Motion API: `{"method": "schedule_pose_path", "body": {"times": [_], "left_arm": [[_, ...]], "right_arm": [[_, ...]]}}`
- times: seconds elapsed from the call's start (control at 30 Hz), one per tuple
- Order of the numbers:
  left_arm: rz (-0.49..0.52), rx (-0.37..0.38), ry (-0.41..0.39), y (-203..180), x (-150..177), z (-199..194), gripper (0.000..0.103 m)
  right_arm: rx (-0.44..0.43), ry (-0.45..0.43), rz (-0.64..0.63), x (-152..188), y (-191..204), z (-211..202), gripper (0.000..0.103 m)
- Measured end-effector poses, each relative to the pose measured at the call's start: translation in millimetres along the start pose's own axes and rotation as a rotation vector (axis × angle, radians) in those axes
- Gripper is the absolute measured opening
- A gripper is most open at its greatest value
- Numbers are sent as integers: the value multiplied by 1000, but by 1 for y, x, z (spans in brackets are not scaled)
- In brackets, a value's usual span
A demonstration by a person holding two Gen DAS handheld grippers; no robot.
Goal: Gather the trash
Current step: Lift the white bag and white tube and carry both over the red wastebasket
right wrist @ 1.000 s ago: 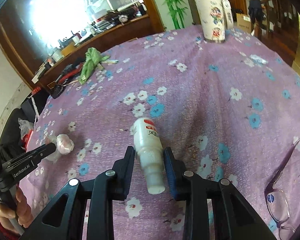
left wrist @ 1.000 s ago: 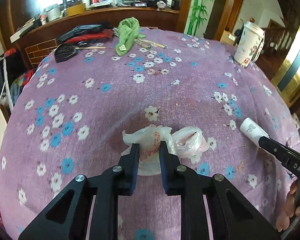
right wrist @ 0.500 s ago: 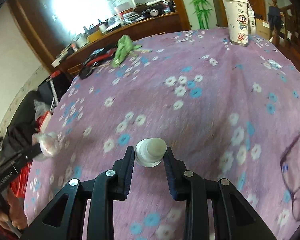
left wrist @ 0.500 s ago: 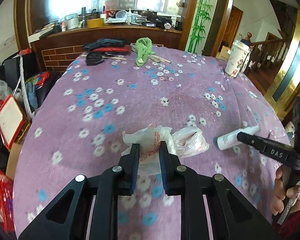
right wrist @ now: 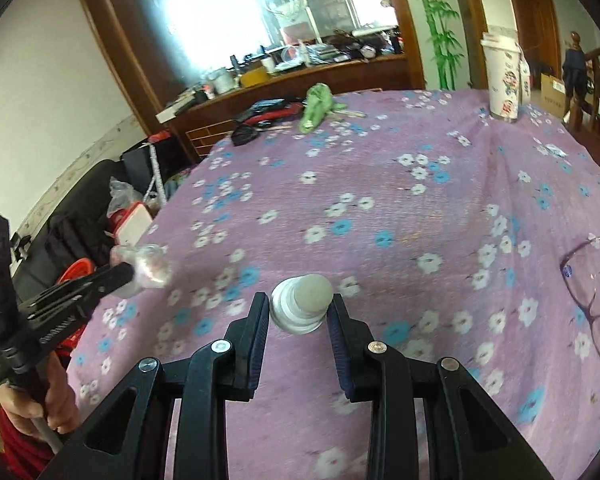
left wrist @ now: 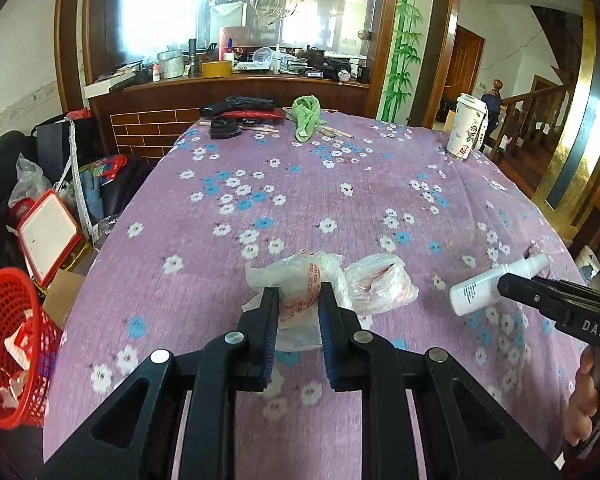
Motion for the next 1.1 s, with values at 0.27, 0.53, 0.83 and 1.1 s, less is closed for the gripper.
{"method": "schedule_pose_path", "body": {"times": [0.27,0.53,0.83,1.1], "left_arm": [[-4,-21,-32,17,13,-23,19],[-14,-53,-54,34,23,-37,19],[3,-116,-88,46,30,-44,19],[14,-146,-114,54,33,-46,19]], "right_arm": [[-24,-5,-31,9,35,-2,32],[-51,4,-52,14,60,1,32],[-59,22,-80,16,81,7,32],[-58,32,-97,13,96,13,32]]}}
Point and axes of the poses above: each gripper's, at about its wrist camera, not at the fingertips, and z roughly the way its jaws point, y to its left, x to its underside, the point moved 2 cm from there along z, roughly the way its jaws point, and after that the axes turned 8 degrees about -z, right-handed, at the moved point
